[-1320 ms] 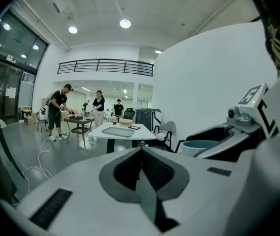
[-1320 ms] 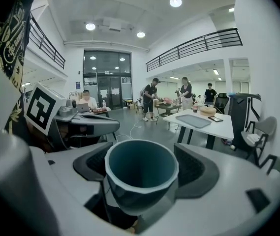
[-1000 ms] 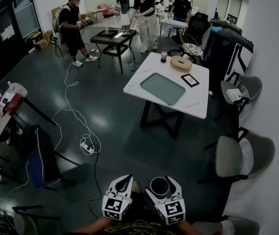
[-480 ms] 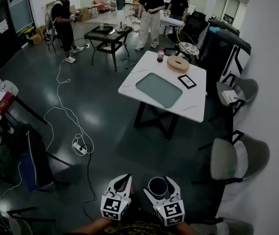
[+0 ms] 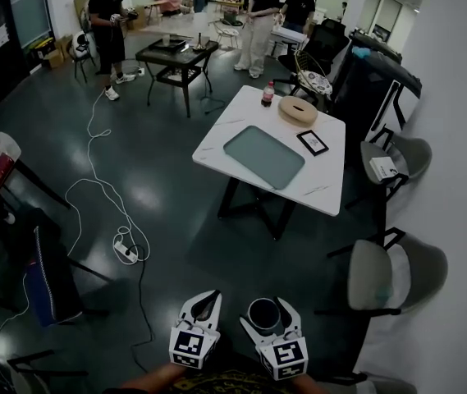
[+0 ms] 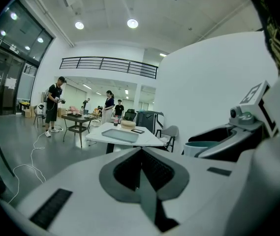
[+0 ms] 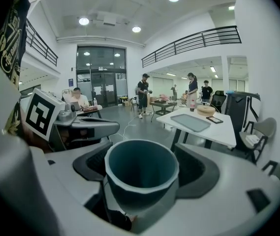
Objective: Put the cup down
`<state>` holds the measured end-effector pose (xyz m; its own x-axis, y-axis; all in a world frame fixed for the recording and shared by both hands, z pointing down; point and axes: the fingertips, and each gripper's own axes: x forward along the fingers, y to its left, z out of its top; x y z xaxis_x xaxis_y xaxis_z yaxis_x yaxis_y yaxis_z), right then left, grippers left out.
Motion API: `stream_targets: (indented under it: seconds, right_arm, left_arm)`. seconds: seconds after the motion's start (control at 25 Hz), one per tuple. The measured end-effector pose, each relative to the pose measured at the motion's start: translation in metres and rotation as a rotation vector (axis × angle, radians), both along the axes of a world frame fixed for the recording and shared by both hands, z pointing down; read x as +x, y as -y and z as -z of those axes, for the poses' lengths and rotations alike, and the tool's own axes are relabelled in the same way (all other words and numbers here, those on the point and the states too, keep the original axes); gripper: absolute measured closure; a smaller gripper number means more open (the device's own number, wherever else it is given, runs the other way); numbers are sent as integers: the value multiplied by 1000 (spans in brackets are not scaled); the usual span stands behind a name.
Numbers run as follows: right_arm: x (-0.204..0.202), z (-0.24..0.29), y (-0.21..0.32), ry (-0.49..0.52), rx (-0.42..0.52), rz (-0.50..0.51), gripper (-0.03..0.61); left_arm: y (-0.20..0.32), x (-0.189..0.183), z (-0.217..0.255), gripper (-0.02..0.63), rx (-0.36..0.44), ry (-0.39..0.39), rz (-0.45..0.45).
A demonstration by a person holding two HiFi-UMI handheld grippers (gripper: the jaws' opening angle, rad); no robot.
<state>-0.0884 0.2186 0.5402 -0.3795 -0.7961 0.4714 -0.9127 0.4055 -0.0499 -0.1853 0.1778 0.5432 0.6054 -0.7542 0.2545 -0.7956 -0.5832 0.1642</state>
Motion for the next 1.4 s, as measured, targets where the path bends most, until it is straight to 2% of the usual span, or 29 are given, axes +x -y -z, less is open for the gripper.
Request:
stream_targets:
  seconds: [0.4, 0.68, 0.96, 1.16, 1.4]
  right_arm:
    - [14, 18, 52, -4, 15, -46, 187]
    - [12, 30, 75, -24, 36, -89, 187]
    - [4, 28, 83, -56, 48, -102, 187]
    - [-7, 26, 78, -69, 45, -81, 187]
    - [-11, 28, 82, -74, 66, -50, 187]
  left_arm:
    - [59, 21, 22, 603, 22, 21, -66]
    - [85, 20, 31, 603, 38, 21, -102]
    - [92, 7, 30, 603, 46, 15, -108]
    - [88, -1, 26, 603, 35, -2, -96]
    - [93, -5, 36, 603, 65, -13, -76]
